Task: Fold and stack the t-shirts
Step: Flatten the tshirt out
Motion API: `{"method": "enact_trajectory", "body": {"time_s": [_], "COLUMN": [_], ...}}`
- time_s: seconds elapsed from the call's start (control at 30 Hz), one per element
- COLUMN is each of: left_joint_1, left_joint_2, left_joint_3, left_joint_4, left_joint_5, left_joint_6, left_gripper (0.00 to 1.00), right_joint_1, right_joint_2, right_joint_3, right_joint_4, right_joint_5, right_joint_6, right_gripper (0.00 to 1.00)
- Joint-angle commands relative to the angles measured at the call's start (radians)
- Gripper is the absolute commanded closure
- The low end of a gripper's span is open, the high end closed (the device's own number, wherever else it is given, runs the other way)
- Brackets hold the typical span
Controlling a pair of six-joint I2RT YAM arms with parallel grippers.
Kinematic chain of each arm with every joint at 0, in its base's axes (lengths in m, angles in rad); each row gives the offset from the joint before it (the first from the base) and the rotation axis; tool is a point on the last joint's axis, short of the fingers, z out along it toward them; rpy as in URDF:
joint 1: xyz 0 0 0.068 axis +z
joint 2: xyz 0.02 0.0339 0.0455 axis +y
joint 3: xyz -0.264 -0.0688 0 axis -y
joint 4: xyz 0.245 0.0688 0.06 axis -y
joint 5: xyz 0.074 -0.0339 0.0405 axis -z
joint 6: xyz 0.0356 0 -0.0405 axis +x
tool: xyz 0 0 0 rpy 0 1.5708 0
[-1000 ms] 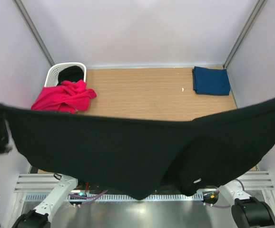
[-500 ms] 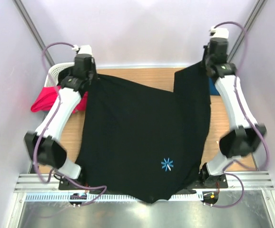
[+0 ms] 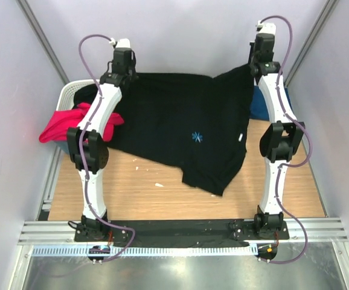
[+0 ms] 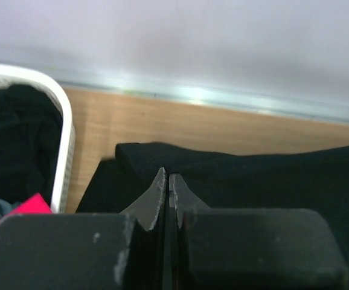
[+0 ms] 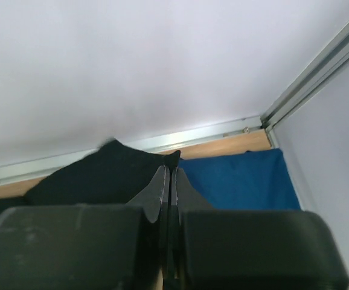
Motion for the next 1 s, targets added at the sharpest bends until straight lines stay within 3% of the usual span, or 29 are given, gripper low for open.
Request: {"method": "enact_trajectory", "body": {"time_s": [0.0,0.2,0.23,0.4,0.57,0.7,0.97], "left_joint_1": [0.010,0.003,-0.003,-0.023,-0.023,-0.023,-0.023], "left_joint_2": [-0.120,-0.498,-0.552,-0.907,-1.137,-1.302,-1.289], "left_joint_3": [0.070,-0.235,-0.264,-0.404,-0.473,-0.458,-0.248], "left_joint_4": [0.031,0.111,0.117,0.108,0.044,-0.009,-0.180], "left_joint_5": [0.021,0.127,0.138,0.197,0.224,0.205,0.040], "left_joint_6": [0.007,-0.002,0.003,0.026,-0.008,-0.025,0.044], "left_gripper": [1.00,1.00,1.00,1.00,1.00,1.00,1.00], "right_joint_1": [-0.005,-0.005,-0.006,-0.003,-0.005,-0.005,-0.006], "right_joint_2": [-0.227,-0.613,-0.732,-1.024,-1.170,-1.190,-1.132], "right_joint_3": [-0.009,-0.321,-0.352,-0.446,-0.259,-0.095,0.065], "right_joint_4": [0.111,0.239,0.253,0.217,0.043,-0.067,-0.098], "right_joint_5": [0.015,-0.038,-0.060,-0.075,-0.075,-0.071,-0.101], "right_joint_6": [-0.041,-0.012,-0.004,0.009,-0.057,-0.117,-0.168], "right_gripper": [0.99,0.99,0.99,0.99,0.99,0.99,0.99]}}
